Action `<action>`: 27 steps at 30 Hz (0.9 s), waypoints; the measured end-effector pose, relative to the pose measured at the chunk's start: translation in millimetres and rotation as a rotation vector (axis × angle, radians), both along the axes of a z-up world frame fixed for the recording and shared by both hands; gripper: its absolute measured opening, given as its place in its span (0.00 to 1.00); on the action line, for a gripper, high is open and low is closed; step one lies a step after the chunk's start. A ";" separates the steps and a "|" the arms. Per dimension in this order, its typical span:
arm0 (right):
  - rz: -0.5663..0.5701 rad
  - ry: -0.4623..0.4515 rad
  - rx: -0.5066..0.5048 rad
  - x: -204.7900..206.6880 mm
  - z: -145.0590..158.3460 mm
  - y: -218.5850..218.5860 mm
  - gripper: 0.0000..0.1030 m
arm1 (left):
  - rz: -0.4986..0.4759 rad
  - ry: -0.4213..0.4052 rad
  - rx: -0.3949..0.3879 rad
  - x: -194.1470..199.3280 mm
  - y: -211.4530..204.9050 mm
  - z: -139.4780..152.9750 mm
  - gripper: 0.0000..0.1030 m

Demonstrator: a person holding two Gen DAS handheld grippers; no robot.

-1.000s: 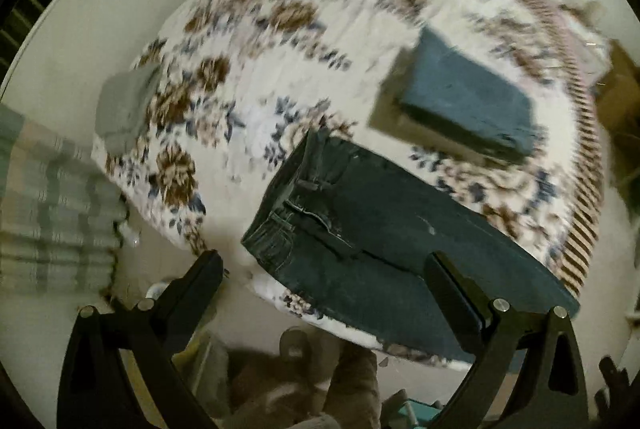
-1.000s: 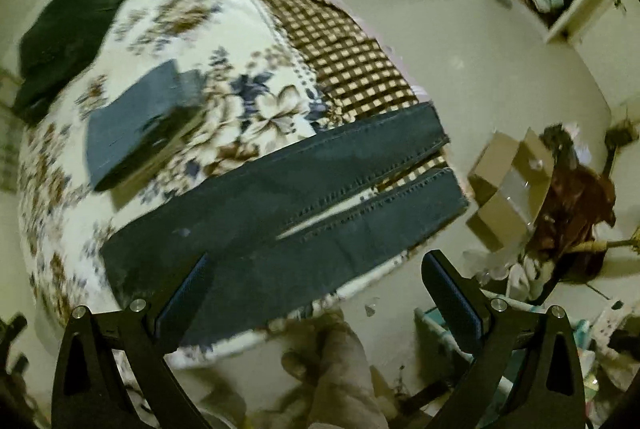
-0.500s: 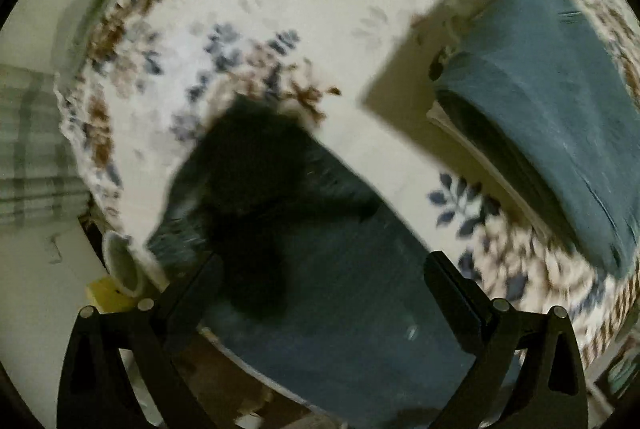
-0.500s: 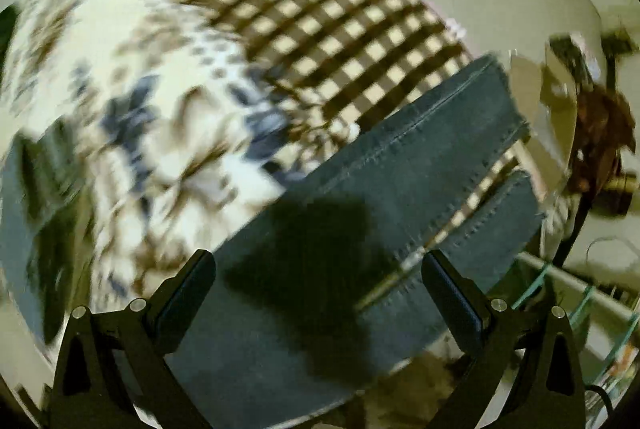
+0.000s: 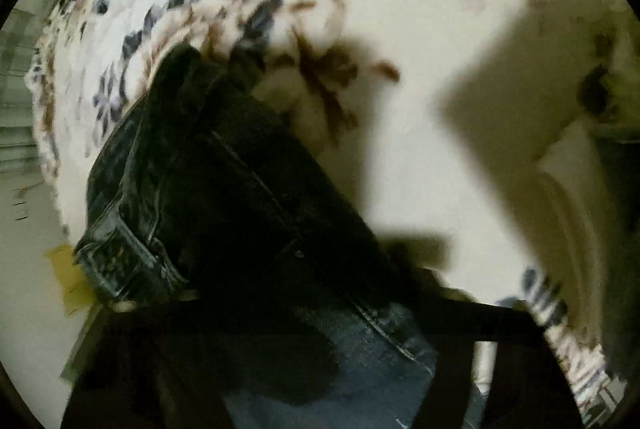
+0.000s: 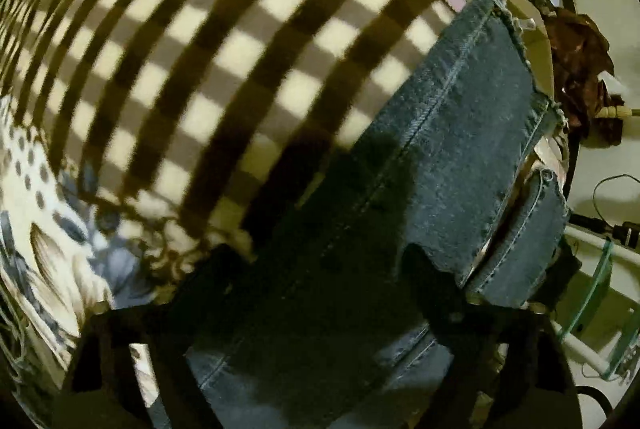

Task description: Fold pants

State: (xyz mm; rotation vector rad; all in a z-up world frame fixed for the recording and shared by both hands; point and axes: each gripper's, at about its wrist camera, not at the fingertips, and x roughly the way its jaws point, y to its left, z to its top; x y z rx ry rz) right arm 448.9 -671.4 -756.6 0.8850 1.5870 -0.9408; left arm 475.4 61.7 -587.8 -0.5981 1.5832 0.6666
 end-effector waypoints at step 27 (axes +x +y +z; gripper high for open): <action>0.088 -0.402 -0.132 -210.7 121.3 22.3 0.04 | 0.132 -0.476 -0.271 -264.0 69.5 61.4 0.11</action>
